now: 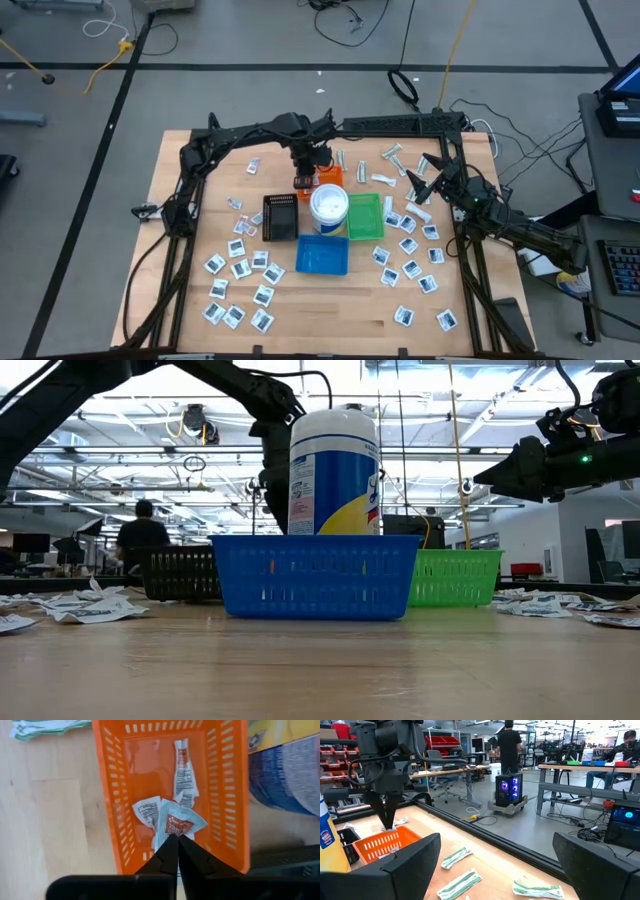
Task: Pick & Place First Aid Supplies
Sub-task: Put the orange ointment pack into the orange bin
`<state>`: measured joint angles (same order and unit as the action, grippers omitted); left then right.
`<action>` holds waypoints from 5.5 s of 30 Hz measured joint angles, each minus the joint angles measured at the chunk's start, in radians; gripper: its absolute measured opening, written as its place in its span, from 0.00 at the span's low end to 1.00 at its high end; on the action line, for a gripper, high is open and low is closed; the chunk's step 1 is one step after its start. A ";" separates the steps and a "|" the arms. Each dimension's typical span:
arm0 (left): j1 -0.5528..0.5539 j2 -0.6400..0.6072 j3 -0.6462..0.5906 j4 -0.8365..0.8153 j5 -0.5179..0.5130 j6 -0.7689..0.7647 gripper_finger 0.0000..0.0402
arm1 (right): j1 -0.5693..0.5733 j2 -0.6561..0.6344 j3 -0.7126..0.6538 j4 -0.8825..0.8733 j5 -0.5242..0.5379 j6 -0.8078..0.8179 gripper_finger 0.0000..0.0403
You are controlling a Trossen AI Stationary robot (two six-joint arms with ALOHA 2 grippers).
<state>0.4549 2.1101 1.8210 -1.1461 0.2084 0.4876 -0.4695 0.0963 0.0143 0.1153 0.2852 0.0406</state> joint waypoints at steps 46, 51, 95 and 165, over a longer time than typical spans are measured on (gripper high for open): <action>0.164 -0.019 -0.007 -0.035 -0.192 -0.916 0.53 | 0.000 0.000 0.000 0.000 0.000 0.000 0.94; 0.201 -0.068 -0.096 -0.038 -0.198 -0.911 0.53 | 0.000 0.000 0.000 0.000 0.000 0.000 0.94; 0.352 -0.419 -0.866 0.436 -0.278 -0.856 0.53 | 0.000 0.000 0.000 0.000 0.000 0.000 0.94; 0.091 -0.377 -0.465 0.024 -0.163 0.088 0.00 | 0.000 0.000 0.000 0.000 0.000 0.000 0.94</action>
<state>0.5457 1.7336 1.3560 -1.1219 0.0454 0.5760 -0.4697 0.0967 0.0141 0.1150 0.2854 0.0406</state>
